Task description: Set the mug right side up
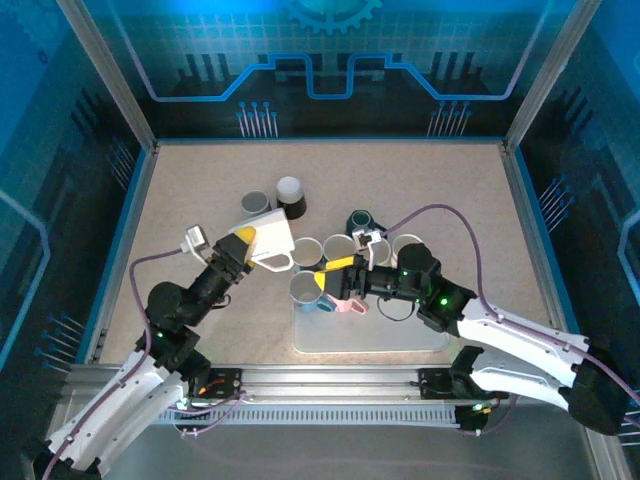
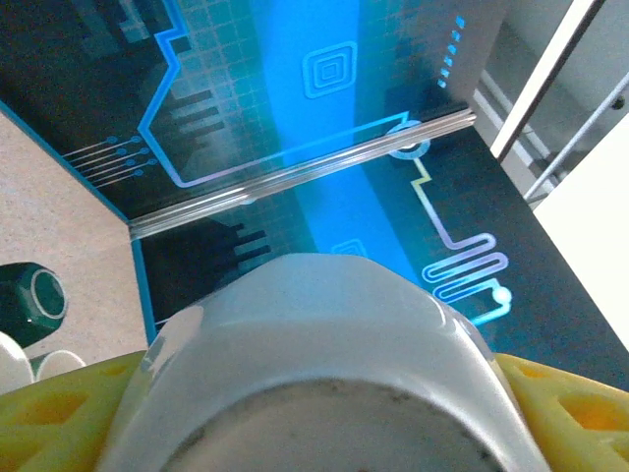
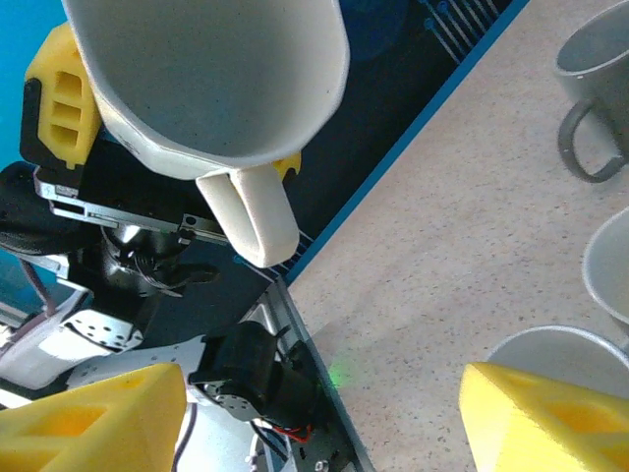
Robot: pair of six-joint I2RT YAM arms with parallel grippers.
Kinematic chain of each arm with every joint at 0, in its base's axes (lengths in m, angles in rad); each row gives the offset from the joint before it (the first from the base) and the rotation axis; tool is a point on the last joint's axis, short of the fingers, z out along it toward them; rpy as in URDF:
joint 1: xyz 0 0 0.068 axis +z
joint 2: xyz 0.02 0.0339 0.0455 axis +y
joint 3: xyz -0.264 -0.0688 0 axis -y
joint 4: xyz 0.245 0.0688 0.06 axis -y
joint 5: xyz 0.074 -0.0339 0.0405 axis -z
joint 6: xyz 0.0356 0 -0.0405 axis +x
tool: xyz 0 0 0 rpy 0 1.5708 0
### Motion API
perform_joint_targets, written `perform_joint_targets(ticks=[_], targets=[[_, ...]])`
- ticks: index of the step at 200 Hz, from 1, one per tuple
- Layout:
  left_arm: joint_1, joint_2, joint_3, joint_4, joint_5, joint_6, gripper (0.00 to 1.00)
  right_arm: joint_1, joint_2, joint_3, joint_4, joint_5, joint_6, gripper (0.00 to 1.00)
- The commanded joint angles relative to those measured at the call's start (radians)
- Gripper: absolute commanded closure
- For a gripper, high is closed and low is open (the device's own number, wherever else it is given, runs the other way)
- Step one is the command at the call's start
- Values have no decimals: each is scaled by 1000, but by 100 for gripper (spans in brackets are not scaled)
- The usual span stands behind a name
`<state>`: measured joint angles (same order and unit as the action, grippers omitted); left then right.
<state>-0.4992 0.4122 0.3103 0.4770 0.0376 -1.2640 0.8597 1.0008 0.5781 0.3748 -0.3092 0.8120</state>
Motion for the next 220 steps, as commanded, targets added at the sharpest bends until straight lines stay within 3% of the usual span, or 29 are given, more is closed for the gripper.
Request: perform_joint_targets(ticks=[1,48,109,143,182,220], targets=[[7,-18,-11,137,-20,-50,52,11,52,-4,173,-90,40,24],[8,-16,1,119,5,-57,52,19,184,-6,390,-160,129,23],[6,-18,-22,87,48,-77,51,29,295,53,437,-177,118,24],[5,-18,-22,51,71,-74,51,27,395,60,650,-200,228,30],[4,-17,-29,16,83,-80,51,28,524,102,808,-244,339,46],[0,-21,-25,-16,102,-66,49,29,548,107,823,-231,350,77]])
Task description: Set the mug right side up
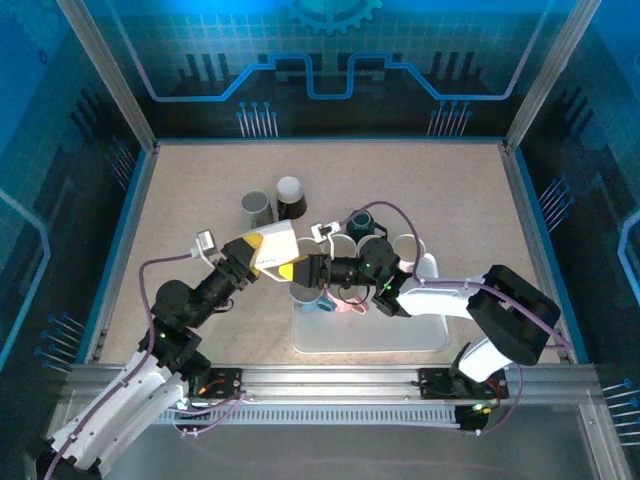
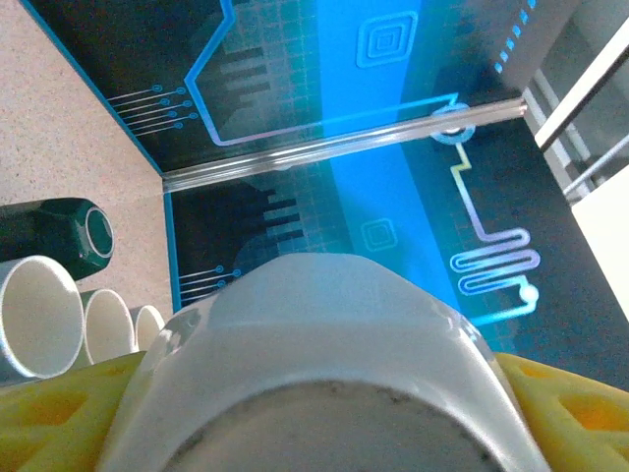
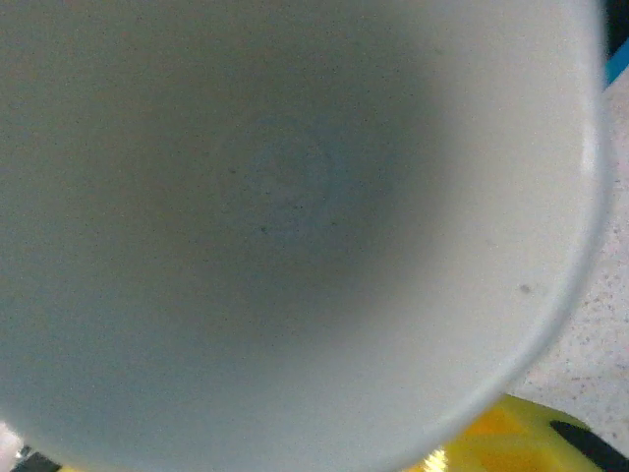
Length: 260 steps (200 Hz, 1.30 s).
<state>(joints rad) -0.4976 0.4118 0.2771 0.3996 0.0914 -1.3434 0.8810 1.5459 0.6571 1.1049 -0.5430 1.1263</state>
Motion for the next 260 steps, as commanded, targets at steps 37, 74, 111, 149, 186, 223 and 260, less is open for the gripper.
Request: perform_joint_targets(ticks=[37,74,111,149,186,223,260], targets=[[-3,-38,17,-19,53,33,20,8,-103,4,-82,56,-68,98],[-2,-104,83,-235,36,141,1,13,-280,-2,-413,144,-236,100],[-1,-158,252,-582,12,393,1,11,-505,-13,-722,226,-357,100],[-1,-156,373,-798,9,597,1,35,-775,74,-1236,392,-557,100],[-1,-152,399,-835,-27,698,1,58,-897,271,-1772,588,-716,100],[-2,-111,393,-801,-27,747,1,90,-900,416,-2143,740,-752,100],[-1,-65,378,-751,-8,750,1,170,-893,440,-2262,876,-682,100]])
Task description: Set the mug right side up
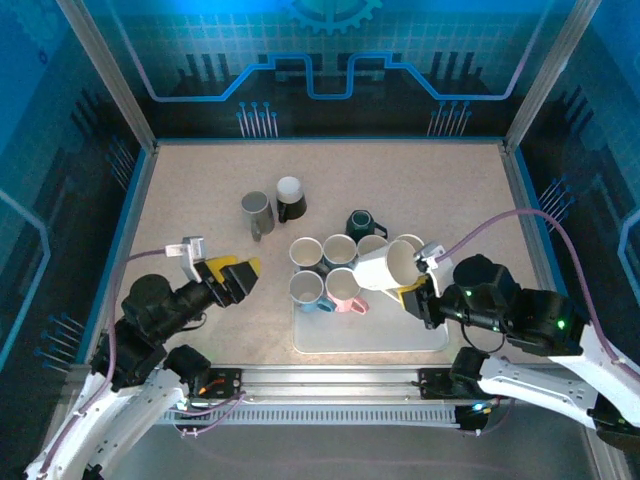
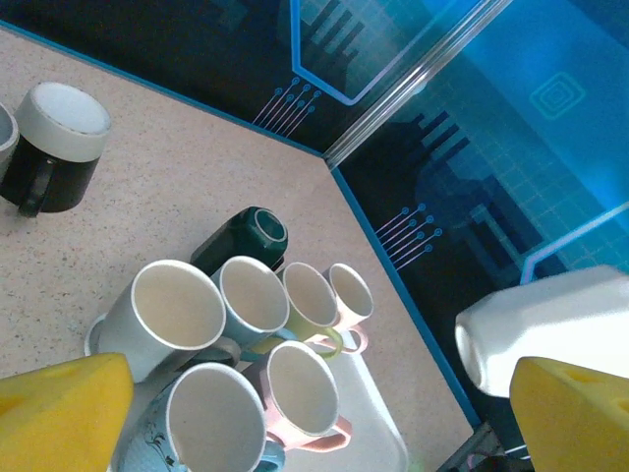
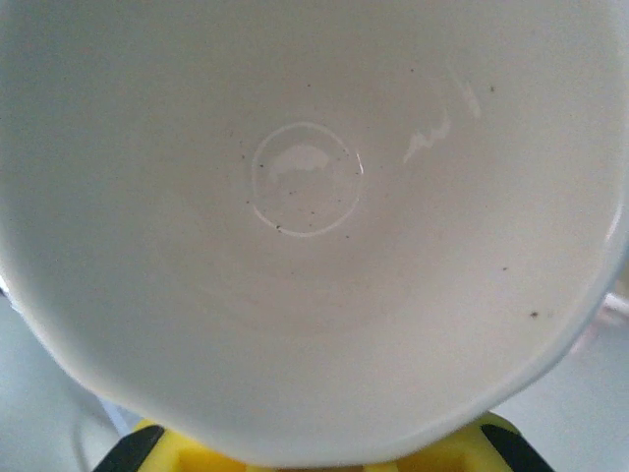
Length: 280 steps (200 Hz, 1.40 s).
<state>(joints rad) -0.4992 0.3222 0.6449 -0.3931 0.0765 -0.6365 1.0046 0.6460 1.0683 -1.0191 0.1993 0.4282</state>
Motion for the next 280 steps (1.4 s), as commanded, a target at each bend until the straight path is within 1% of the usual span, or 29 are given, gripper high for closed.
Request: perform_joint_targets(ticks=[1,20,53,86,104,127,193,220,280], targets=[[0,26,10,43,6,42,1,48,9,28,-141,137,19,100],[-1,38,9,53,10,49,1,84,49,30,-179,189,62,100],[1,39,4,51,14,53,1,151,85,-2,-205,326,159,100],[0,37,-5,43,20,65,1,204,145,-86,-144,373,208,100],[-1,37,-8,34,17,78,1,233,166,-138,-105,421,224,100],[0,35,-13,27,17,90,1,242,183,-173,-73,445,243,100],[-1,34,-30,28,24,87,1,242,242,-280,51,426,270,100],[0,34,-31,34,25,88,1,234,248,-318,103,391,255,100],[0,36,-37,31,17,86,1,196,276,-354,161,350,226,100]])
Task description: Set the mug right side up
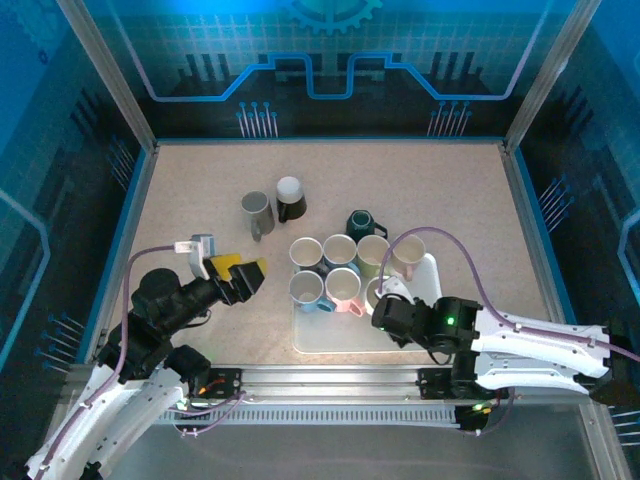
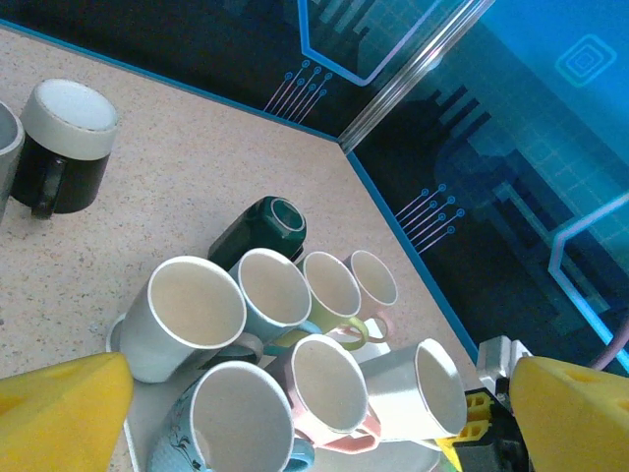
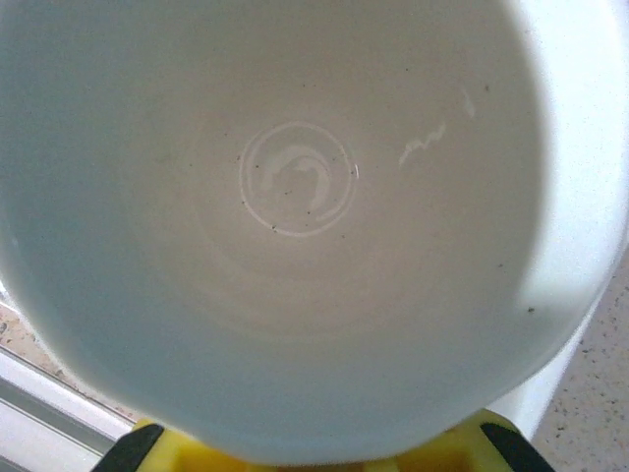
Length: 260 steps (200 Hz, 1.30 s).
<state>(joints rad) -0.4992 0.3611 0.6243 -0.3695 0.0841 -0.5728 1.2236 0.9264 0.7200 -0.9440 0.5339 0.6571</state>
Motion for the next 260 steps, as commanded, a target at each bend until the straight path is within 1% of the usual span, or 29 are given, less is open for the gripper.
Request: perform_joint_targets(ticks=[1,45,89,144,190,209,260], targets=[[0,-4,-18,7,10,22,1,-24,-5,-6,86,15,-4,100],[0,-4,-22,-7,-10,12,1,-71,-8,-18,127,-44,-17,100],[0,-4,-28,0,-4,5,1,-83,74,11,96,0,-21,100],[0,-4,-32,4,-3,5,1,-114,114,7,140,-10,-43,99],[0,-2,-38,9,0,-6,1,-170,98,-27,209,-68,-73,96],[0,-1,-40,13,0,-6,1,-179,104,-32,223,-89,-83,94],[0,20,-41,28,8,-12,1,-186,120,-38,223,-92,-89,89]])
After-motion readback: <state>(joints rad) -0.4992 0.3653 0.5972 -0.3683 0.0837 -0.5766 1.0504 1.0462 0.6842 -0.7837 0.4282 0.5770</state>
